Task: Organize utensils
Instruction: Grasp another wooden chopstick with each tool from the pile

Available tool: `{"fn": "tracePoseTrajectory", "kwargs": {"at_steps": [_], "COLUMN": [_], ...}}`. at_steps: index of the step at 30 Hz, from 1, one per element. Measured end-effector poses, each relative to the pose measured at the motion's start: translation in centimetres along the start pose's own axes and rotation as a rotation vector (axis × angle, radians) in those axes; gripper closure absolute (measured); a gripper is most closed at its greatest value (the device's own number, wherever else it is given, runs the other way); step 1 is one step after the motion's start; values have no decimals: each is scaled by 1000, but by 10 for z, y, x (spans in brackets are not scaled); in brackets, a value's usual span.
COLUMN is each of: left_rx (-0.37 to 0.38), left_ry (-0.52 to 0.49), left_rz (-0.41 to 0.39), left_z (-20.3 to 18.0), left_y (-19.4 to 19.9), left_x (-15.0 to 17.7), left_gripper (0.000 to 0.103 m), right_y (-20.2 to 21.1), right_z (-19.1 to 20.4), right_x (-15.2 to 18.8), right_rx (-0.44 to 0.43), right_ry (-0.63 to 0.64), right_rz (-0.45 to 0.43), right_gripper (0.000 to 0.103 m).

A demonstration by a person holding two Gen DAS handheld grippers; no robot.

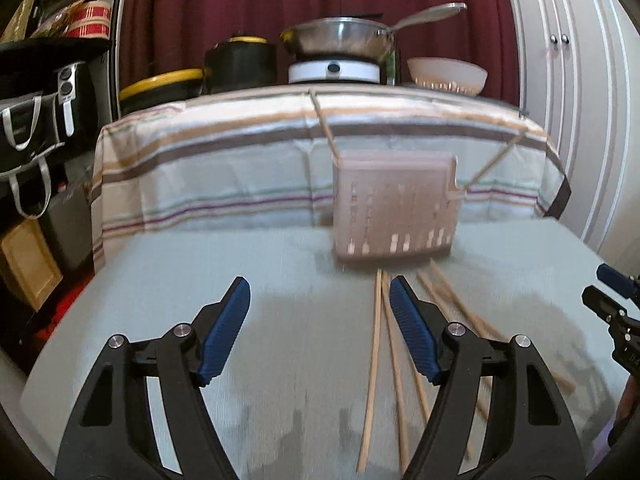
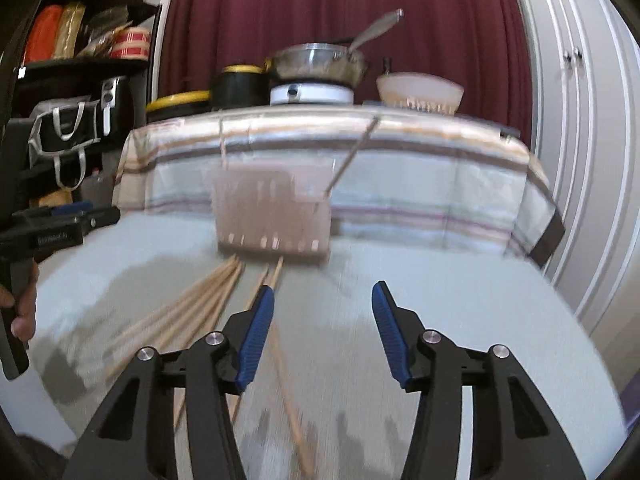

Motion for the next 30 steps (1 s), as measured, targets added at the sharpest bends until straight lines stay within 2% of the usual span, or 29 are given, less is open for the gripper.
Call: {"fn": "tracePoseTrajectory", "kwargs": {"at_steps": [6,10,14,20,26,30], "left_rx": [-16,-13,-14,-9,2,9], "left_ry": [-4,2,8,2,8,3], "left_rz": [56,97,121,143,168,179], "left_z": [-3,-5,-7,-12,-15,-19], "left_y": [5,2,2,2,0,-1], "left_x": [40,58,72,83,94,101], "left_gripper": [37,38,38,39,40,41], "right_y": [4,0,-4,-7,-5,-5], "right_z": [-3,-3,0,7,5,3], "right_x": [49,64,75,83,85,86], "right_rx": [-13,-22,-27,-55,-26,-18], "right_ry": [-20,-27,-25,-13,-20,-30], "right_rz": [95,132,162,189,180,181], "right_gripper": [61,67,72,90,96,96]}}
Point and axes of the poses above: each gripper's, at about its wrist camera, not at the fingertips, and y roughly against the way its jaws point, z to its left, x to its underside, the point moved 4 cm from there along -y, roughly the way its jaws point, and after that the axes turned 8 degrees about x, right-handed, at the moved point
